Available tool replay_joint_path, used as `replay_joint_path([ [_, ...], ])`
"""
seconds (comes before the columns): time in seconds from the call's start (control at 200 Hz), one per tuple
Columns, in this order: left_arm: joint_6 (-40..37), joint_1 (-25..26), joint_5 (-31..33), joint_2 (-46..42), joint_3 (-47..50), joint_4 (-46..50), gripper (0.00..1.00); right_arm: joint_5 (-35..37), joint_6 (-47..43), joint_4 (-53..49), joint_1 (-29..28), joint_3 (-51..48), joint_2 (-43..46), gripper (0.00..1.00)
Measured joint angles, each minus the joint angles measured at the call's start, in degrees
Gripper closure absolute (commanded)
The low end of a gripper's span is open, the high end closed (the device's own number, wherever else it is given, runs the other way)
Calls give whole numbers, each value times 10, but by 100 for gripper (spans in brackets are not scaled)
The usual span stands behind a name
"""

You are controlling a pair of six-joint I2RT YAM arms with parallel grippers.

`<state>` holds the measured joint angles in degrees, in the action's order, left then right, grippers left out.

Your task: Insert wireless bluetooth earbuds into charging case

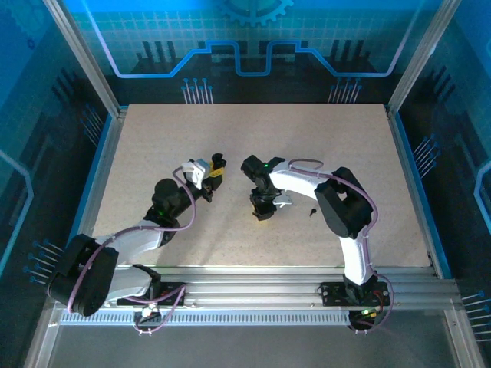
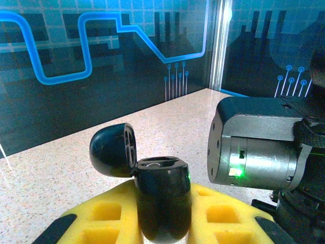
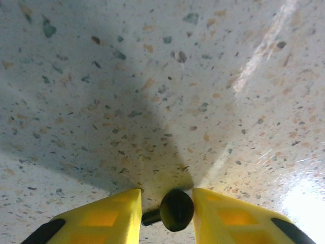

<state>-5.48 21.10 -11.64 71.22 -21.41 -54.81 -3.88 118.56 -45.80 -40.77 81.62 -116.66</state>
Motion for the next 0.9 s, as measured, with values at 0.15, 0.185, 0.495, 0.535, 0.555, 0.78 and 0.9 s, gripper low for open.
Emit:
replay_joint_path([
  [0.15, 3, 0, -2, 1, -3, 1, 83, -1, 0, 8, 3, -2, 0, 77],
  [0.185, 5, 0, -2, 1, -4, 1, 83, -2, 0, 9, 3, -2, 0, 78],
  [0.495, 6, -3, -10, 1, -8, 5, 83, 3, -19, 9, 5, -4, 4, 84],
  [0.535, 6, -3, -12, 1, -8, 6, 83, 6, -23, 9, 5, -7, 6, 84],
  [0.555, 6, -3, -13, 1, -8, 5, 83, 7, -23, 9, 5, -9, 7, 84],
  [0.78, 7, -3, -22, 5, -8, 5, 83, 38, -51, 3, 9, -21, 25, 85],
  [0.9, 7, -3, -34, 22, -8, 5, 83, 59, -73, 2, 10, -29, 46, 85],
])
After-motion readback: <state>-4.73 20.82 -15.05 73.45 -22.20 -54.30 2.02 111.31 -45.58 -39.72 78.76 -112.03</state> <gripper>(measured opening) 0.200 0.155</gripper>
